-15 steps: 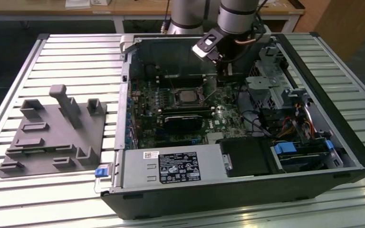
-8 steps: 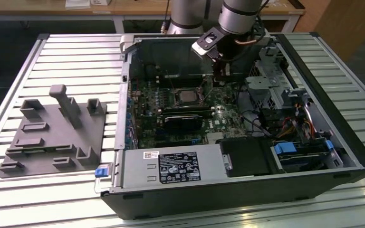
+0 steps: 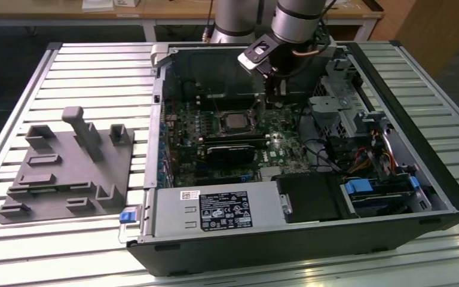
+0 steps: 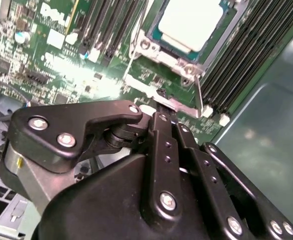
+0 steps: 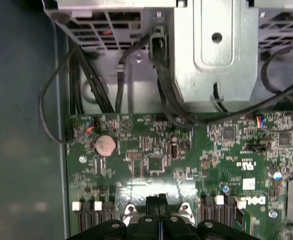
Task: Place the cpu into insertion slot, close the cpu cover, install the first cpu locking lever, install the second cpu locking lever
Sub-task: 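Close the cpu cover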
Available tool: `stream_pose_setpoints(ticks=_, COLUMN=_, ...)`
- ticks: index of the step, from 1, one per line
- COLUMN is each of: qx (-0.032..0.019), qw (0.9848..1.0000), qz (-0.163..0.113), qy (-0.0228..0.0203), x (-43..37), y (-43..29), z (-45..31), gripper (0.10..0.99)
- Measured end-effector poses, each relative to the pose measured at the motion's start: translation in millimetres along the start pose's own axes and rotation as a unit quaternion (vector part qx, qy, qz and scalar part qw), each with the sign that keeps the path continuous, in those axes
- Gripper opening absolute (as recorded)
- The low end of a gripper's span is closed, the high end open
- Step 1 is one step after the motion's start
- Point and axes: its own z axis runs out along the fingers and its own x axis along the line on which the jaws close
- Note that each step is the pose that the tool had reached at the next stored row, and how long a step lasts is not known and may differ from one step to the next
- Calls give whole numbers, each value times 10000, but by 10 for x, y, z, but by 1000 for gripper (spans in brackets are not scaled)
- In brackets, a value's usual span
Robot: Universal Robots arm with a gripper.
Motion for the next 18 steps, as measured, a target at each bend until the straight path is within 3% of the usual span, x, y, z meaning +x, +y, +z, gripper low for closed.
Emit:
stream_pose_setpoints(ticks=13, qx=-45, qw=10000, qz=1, qy=2, x=-16, y=-394, z=32, gripper=106)
stream_pose_setpoints(ticks=15, qx=-70, qw=10000, qz=2, qy=2, x=-17, y=-420, z=34, gripper=106)
stream_pose_setpoints(ticks=18, qx=-158, qw=9999, qz=0, qy=7, x=-18, y=-464, z=43, gripper=106)
